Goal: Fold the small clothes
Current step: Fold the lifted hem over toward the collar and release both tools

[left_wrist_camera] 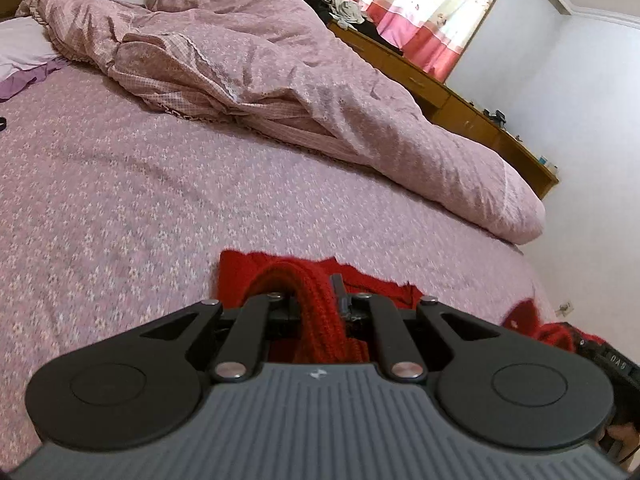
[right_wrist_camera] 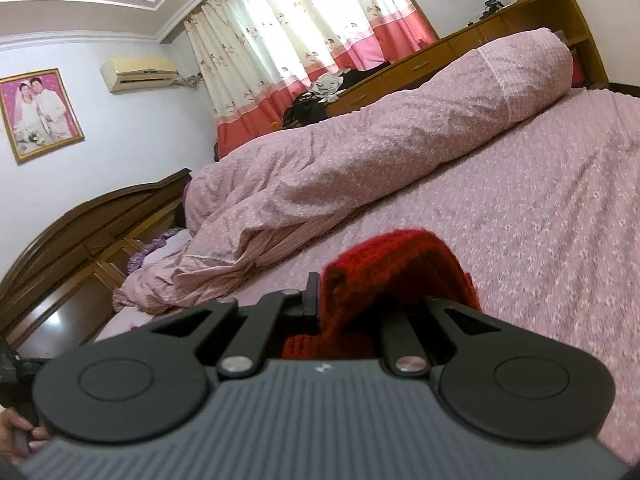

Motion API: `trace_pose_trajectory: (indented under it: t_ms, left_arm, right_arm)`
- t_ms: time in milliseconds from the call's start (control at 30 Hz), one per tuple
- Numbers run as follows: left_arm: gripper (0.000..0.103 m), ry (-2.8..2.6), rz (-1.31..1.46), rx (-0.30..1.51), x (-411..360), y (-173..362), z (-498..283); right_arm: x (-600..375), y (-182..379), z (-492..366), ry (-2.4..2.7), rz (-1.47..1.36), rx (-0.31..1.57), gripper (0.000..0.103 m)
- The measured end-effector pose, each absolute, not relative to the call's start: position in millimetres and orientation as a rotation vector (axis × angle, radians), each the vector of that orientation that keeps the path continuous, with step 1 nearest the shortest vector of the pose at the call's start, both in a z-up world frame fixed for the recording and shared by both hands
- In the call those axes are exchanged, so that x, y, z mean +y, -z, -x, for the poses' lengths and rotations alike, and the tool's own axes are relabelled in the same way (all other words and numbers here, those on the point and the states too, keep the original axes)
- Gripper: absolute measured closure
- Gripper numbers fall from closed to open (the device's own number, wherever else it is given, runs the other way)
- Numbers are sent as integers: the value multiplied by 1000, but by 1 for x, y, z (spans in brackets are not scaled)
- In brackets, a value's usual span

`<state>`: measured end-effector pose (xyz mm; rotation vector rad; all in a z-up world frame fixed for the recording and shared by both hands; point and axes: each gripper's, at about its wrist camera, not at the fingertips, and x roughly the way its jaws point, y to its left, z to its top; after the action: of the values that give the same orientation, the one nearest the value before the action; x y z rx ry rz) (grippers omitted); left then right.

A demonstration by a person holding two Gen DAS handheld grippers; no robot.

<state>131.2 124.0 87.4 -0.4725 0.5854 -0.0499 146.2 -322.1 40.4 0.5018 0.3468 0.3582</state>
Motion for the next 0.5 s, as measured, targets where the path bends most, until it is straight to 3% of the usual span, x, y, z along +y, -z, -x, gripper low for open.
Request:
trace_pose_trajectory:
  t_ms: [500]
  left_arm:
    - [91,-27,415,685,124,-43,-240]
  right_arm:
    - [-307,-7,-223,-303,-475,401,93]
